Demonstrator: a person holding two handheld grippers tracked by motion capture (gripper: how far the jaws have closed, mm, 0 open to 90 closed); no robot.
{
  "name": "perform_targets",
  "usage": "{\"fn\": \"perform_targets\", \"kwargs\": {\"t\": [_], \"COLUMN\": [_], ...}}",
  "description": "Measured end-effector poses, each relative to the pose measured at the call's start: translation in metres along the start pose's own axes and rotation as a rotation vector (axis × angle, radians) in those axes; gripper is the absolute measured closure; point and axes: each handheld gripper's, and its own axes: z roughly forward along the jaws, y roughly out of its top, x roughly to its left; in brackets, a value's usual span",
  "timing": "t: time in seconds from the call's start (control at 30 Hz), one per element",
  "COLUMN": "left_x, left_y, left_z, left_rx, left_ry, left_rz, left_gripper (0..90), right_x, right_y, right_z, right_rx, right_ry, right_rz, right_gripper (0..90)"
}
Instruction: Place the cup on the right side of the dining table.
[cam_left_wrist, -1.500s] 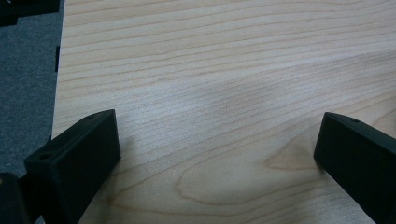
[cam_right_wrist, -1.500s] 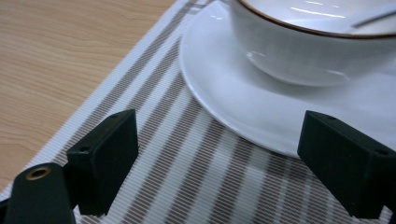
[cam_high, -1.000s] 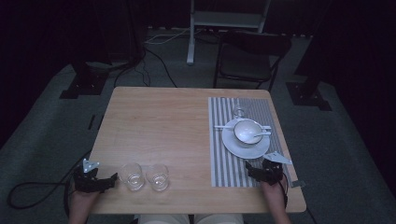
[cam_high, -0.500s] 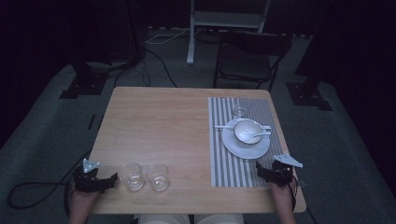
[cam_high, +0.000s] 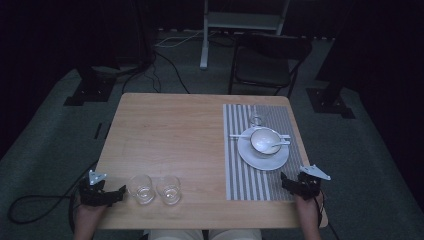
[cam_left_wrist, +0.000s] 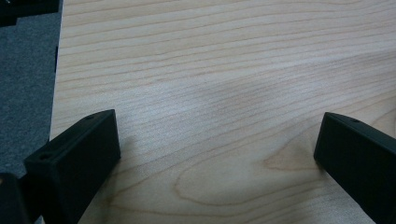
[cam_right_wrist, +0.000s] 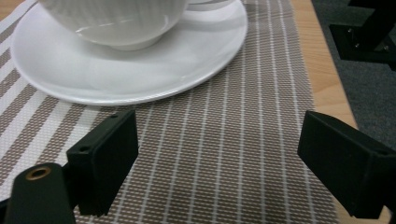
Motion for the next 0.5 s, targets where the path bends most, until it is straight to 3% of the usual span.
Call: {"fn": "perform_targets", "kwargs": {"t": [0.27, 0.5], "left_x": [0.0, 0.0], "left_y": [0.0, 0.0], "left_z": [0.0, 0.0], "left_rx": [-0.001, -0.001], "left_ry": [0.0, 0.0], "left_rz": [0.0, 0.0], "left_gripper": [0.7, 0.7], "right_x": [-0.018, -0.024], "right_y": [-0.002, -0.003], "right_z": [-0.003, -0.001], "right_rx": [-0.002, 0.005], "right_ry": [-0.026, -0.049], "right_rz": [0.051, 0.06], "right_gripper": [12.1, 12.1]}}
